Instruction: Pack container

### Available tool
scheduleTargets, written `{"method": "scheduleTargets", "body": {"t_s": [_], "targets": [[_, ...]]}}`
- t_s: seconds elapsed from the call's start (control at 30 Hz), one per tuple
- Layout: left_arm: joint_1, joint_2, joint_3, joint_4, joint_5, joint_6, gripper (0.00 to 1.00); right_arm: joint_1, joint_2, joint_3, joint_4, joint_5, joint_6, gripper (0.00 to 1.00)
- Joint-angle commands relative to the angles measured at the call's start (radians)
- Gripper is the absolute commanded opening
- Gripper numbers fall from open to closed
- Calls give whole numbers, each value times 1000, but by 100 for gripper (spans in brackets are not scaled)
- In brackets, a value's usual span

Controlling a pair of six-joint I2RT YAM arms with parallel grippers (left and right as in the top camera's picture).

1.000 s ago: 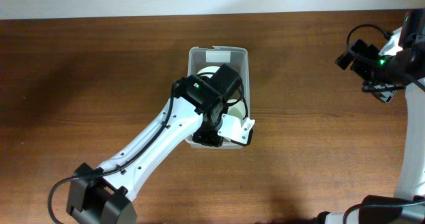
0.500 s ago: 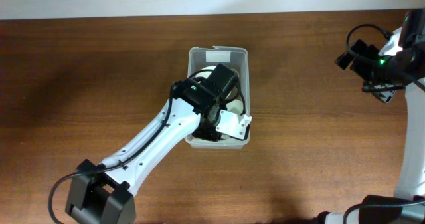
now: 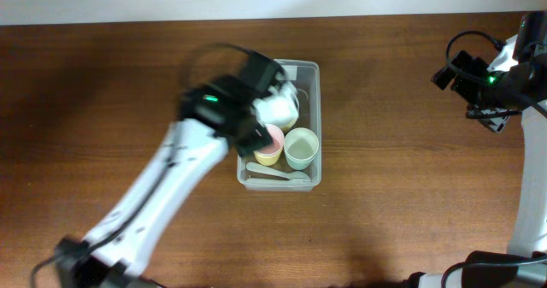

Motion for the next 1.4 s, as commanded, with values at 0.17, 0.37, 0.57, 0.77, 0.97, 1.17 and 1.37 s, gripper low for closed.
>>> {"method": "scheduleTargets", "body": {"t_s": [0.17, 0.37, 0.57, 0.77, 0.97, 1.17, 1.37], "targets": [[304, -319, 63, -64, -41, -460, 100, -2, -6, 10, 3, 9, 4, 99], [407, -545, 63, -164, -42, -490, 100, -2, -6, 10, 3, 9, 4, 99], [412, -758, 63, -277, -21, -490, 100, -2, -6, 10, 3, 9, 4, 99], [412, -878, 63, -304, 120, -462, 100, -2, -6, 10, 3, 9, 4, 99], [412, -901, 32, -383, 115, -436, 100, -2, -6, 10, 3, 9, 4, 99], [412, -901, -174, -295, 128, -437, 100, -2, -6, 10, 3, 9, 4, 99], [412, -901, -437, -10, 131, -437, 100, -2, -6, 10, 3, 9, 4, 99]]}}
